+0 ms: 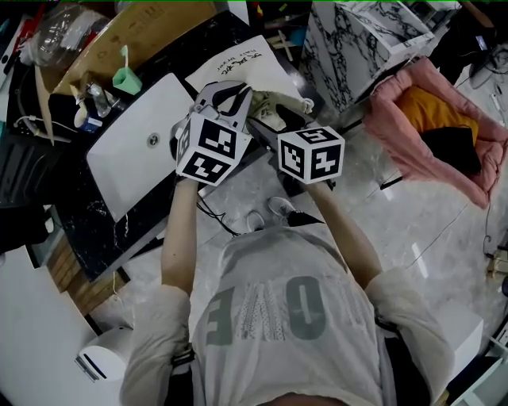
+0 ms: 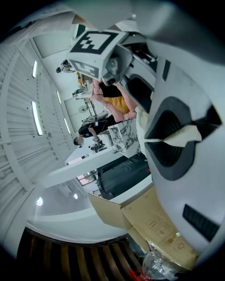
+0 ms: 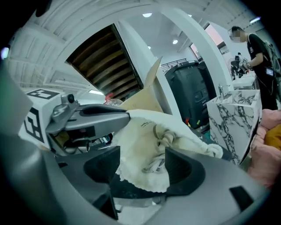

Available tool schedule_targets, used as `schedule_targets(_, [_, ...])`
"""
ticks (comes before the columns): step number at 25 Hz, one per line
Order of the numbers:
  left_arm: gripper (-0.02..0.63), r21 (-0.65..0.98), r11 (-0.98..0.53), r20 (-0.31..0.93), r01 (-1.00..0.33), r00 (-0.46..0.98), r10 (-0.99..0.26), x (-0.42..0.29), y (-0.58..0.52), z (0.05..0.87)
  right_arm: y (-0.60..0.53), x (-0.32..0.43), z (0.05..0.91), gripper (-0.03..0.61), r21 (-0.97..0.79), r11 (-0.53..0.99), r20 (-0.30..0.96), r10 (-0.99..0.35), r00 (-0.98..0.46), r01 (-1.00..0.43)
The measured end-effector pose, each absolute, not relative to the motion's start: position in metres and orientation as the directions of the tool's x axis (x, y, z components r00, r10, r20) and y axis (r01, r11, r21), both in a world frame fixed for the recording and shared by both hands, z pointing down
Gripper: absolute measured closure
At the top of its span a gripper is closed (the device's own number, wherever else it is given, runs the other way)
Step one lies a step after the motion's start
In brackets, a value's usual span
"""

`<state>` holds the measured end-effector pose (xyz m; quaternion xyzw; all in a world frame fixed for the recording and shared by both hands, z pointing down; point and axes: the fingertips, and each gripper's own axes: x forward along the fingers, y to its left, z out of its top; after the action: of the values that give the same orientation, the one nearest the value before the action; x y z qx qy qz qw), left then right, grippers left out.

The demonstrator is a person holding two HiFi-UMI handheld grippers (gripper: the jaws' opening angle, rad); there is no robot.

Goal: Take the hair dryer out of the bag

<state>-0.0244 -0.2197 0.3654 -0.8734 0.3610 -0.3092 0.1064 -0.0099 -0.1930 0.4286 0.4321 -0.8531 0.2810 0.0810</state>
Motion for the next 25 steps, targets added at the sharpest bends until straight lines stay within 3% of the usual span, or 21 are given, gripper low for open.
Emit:
schedule_targets(17, [0.572,-0.388,-0.7,0.435,-0.6,0.551,-0.712,-0.033,-0.237,0.354,-0.283,-0.034,0.476,0.245,-0.291,0.416,0.581,-0.638,-0.505,-0.861])
schedule_targets(25, [0.572,-0.376,-0.685,0.426,-0.624,0.54,-0.726,-0.041,-0.241,0.351,-0.301,-0.048,0.49,0.245,-0.272,0.406,0.617,-0.622,-0.481,-0.873])
